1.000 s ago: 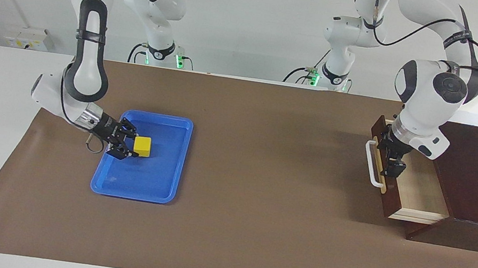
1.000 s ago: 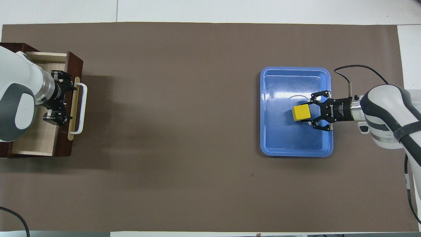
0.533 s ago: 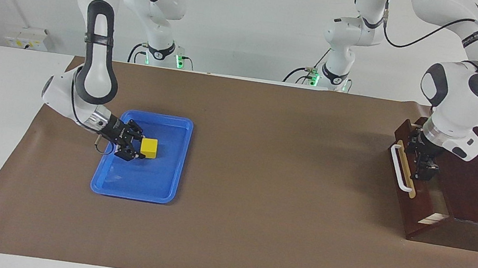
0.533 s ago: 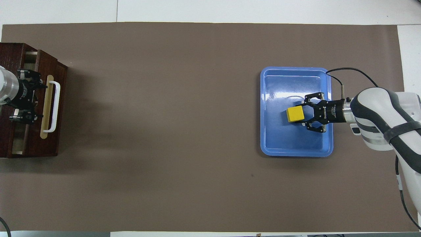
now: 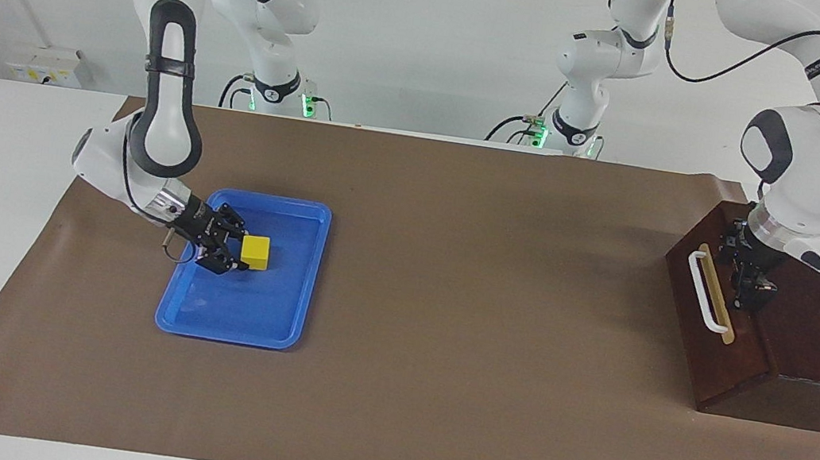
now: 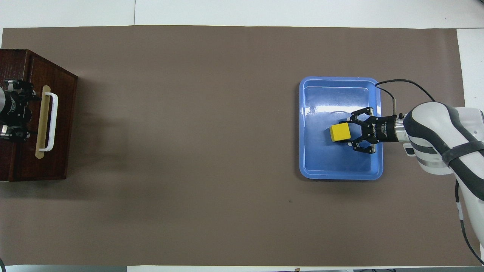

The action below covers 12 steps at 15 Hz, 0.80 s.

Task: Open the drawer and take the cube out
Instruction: 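Lower the cube into the tray and open the right gripper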

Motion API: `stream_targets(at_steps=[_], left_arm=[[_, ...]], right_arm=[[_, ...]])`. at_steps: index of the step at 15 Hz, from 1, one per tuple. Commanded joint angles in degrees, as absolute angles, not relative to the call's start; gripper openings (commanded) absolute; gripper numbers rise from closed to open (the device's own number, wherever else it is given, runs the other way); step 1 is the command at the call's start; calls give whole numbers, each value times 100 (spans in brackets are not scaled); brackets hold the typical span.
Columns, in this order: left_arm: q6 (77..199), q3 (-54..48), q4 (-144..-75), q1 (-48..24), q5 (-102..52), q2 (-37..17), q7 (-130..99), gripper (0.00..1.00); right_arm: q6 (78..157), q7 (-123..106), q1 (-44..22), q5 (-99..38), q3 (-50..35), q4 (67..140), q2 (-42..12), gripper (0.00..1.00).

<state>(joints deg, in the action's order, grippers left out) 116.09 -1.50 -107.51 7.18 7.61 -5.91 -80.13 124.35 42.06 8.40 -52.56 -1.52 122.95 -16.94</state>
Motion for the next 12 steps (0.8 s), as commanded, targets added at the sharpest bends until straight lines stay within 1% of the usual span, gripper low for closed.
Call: stream_targets(at_steps=[1,3,9,12], left_arm=[[11636,-149,-10696,773,853,-571,-7981,100],[11645,-149,-10696,834,861,-571,-7928,100],[11646,-149,-10652,896,949,-606,-7936,100],[11523,-158,-10539,800,941,-580,-8015,100]], right_arm=[[12533,4008,861,-5335,-167,12463,-1547,90],[12533,4017,861,-5335,-167,12454,-1547,100],[12279,4174,861,-5265,-158,12270,-1512,100],[11998,4394,861,-5055,-149,12042,-1407,100]])
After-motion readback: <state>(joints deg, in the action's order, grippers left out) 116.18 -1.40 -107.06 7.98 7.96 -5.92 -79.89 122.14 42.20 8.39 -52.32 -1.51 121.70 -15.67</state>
